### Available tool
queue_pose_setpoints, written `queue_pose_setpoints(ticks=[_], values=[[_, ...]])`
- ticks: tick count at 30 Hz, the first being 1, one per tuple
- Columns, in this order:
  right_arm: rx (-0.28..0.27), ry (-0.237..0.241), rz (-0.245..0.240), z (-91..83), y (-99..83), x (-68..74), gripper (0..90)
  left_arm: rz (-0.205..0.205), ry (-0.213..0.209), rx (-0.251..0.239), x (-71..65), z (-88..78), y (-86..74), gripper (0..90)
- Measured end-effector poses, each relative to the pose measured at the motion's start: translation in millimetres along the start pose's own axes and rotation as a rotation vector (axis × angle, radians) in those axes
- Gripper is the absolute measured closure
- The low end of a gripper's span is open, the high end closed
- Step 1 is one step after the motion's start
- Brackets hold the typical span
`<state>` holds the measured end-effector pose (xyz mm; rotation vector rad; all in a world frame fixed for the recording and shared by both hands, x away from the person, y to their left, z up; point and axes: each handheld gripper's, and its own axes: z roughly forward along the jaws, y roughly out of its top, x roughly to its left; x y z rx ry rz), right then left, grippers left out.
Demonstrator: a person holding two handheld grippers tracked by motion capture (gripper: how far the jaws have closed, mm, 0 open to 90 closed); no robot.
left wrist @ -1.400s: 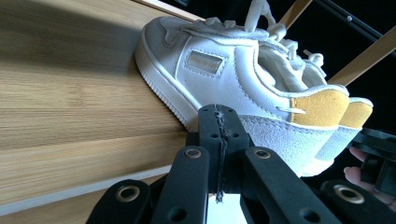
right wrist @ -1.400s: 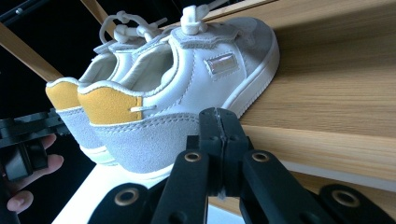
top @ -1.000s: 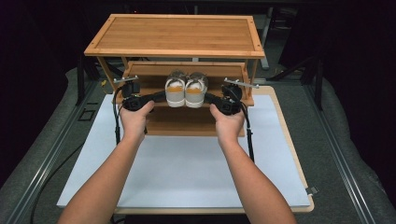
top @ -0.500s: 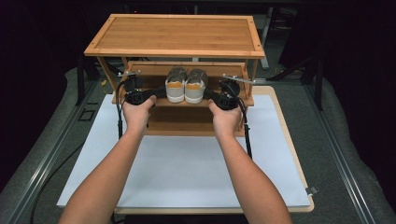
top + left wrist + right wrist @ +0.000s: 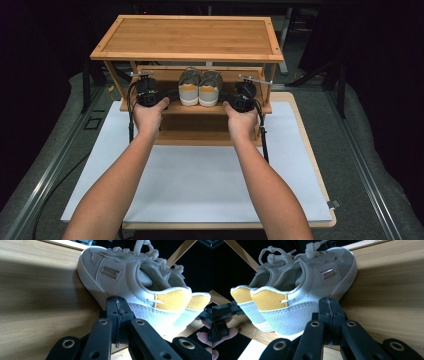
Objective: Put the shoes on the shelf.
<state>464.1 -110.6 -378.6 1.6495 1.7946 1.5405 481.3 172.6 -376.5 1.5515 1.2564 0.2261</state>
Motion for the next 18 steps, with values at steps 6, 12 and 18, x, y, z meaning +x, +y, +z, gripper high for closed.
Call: queue_pose_setpoints(ticks=[6,12,18], values=[[0.012,-0.035,-0.008,5.7,2.3,0.8,90.0,-0.015,0.006,-0.004,3.0,5.7,0.8,89.8],[0.002,-0.033,-0.002,5.1,2.3,1.2,90.0,-0.020,0.012,-0.007,1.2,4.3,-0.4,89.2],[-0.007,-0.036,-0.005,1.9,2.2,3.8,89.9,-0.006,0.019,-0.018,-3.6,-0.5,0.0,89.0]])
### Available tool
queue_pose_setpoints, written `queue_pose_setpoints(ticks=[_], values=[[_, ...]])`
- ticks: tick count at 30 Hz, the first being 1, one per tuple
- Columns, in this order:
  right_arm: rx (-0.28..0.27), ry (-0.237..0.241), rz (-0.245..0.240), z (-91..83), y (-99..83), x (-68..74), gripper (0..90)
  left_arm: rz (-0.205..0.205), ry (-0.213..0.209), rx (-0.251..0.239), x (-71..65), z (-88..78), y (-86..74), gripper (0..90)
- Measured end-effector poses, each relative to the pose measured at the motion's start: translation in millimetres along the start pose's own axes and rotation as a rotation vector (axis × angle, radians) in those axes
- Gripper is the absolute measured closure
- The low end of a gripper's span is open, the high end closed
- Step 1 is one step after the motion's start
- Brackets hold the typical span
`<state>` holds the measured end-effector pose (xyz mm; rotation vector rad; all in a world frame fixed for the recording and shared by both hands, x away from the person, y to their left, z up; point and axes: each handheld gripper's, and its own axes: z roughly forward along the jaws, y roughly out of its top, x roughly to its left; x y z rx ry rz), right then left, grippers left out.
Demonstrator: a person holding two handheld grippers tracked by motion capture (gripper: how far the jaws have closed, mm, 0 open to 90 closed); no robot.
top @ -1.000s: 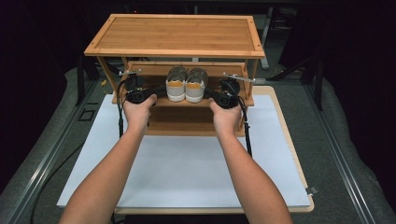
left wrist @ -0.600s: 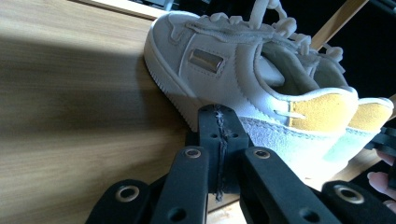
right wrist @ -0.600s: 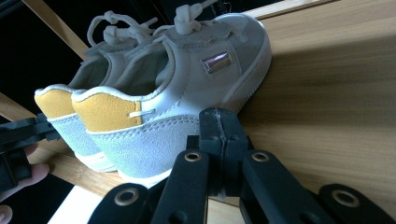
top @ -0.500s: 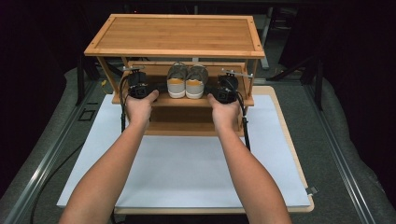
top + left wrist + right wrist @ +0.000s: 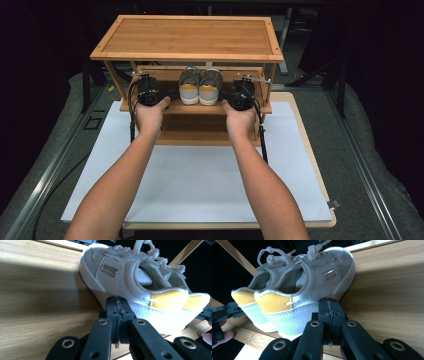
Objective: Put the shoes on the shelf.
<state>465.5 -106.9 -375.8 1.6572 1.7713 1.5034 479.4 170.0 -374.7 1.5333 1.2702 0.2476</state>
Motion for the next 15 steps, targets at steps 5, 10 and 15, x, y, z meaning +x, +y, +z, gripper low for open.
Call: queue_pose_setpoints(ticks=[5,10,15], values=[[-0.018,0.012,-0.001,-3.9,-2.0,3.0,89.7,0.015,-0.011,-0.008,-4.5,-5.6,0.4,89.0],[-0.024,0.030,-0.008,-9.3,-2.4,6.8,89.0,0.016,-0.029,-0.021,-9.5,-10.6,0.9,88.9],[-0.023,0.039,-0.030,-13.9,-3.3,11.2,89.0,0.035,-0.041,-0.023,-12.5,-19.4,1.6,88.3]])
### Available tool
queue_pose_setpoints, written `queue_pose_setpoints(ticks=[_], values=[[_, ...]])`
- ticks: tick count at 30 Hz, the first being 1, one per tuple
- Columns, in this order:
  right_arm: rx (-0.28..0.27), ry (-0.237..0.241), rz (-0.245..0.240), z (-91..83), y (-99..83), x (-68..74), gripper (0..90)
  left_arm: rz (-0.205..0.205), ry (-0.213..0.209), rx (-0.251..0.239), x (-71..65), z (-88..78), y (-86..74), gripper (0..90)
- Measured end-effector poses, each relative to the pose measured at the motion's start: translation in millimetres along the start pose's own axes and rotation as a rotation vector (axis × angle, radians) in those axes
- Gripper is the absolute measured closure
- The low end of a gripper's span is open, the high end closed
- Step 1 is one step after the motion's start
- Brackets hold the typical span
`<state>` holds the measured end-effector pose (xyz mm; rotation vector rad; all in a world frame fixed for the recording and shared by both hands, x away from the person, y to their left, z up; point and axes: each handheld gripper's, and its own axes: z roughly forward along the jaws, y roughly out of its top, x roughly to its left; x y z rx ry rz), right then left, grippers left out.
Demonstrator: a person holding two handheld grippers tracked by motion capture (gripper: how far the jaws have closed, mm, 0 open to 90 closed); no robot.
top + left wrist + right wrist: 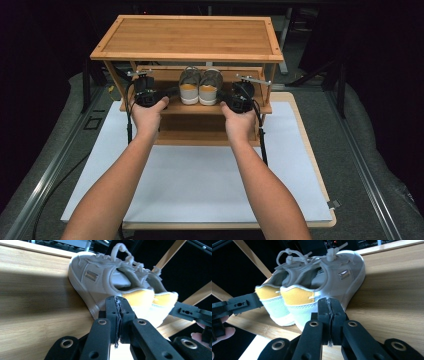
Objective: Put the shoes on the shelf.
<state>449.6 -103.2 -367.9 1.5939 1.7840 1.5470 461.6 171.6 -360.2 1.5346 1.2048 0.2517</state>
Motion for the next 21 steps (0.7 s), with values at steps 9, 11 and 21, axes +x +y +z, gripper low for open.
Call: queue_pose_setpoints(ticks=[9,11,21], values=[[-0.003,0.018,-0.049,-19.0,-0.4,7.0,88.8,0.037,-0.032,-0.003,-7.4,-25.5,-1.2,88.2],[-0.004,0.028,-0.054,-24.8,-3.0,7.8,88.7,0.045,-0.043,-0.005,-8.0,-31.8,-3.3,88.1],[0.015,0.075,-0.116,-58.2,-16.3,13.1,88.0,0.079,-0.078,0.004,-6.8,-57.9,-23.7,87.2]])
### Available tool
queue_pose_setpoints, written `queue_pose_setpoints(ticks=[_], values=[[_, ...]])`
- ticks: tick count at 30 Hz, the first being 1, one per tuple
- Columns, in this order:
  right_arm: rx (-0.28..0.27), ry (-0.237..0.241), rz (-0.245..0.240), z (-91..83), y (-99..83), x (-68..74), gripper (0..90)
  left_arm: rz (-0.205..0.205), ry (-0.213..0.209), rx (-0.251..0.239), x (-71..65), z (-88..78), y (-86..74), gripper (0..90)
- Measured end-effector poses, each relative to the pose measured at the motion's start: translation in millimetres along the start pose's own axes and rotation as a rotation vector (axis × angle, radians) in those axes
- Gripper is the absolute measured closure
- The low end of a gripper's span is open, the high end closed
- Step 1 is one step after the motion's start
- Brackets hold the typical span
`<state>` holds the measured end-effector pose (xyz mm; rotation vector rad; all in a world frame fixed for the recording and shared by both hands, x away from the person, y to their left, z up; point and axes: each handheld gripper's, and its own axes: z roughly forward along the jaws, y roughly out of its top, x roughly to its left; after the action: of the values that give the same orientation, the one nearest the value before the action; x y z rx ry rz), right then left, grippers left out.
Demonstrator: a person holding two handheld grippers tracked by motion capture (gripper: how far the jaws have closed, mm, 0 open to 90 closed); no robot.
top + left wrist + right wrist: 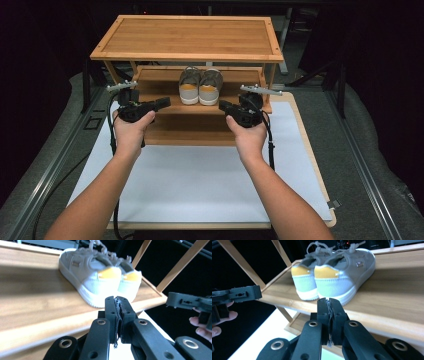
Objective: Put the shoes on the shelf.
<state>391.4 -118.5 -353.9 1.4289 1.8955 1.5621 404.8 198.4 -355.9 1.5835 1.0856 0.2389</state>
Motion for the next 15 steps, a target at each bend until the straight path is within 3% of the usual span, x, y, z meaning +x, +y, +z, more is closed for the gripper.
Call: queue_pose_setpoints(ticks=[4,8,15], values=[[0.014,-0.038,-0.035,-6.1,-9.7,-0.7,87.6,0.005,-0.003,0.008,2.0,-6.8,-14.4,86.7],[0.033,-0.008,-0.008,-10.8,-26.1,-5.3,87.4,0.006,-0.005,0.017,7.3,-12.5,-29.8,86.6],[0.077,-0.019,-0.052,-20.9,-60.4,-8.4,86.1,0.024,-0.029,0.046,11.6,-24.0,-59.8,86.2]])
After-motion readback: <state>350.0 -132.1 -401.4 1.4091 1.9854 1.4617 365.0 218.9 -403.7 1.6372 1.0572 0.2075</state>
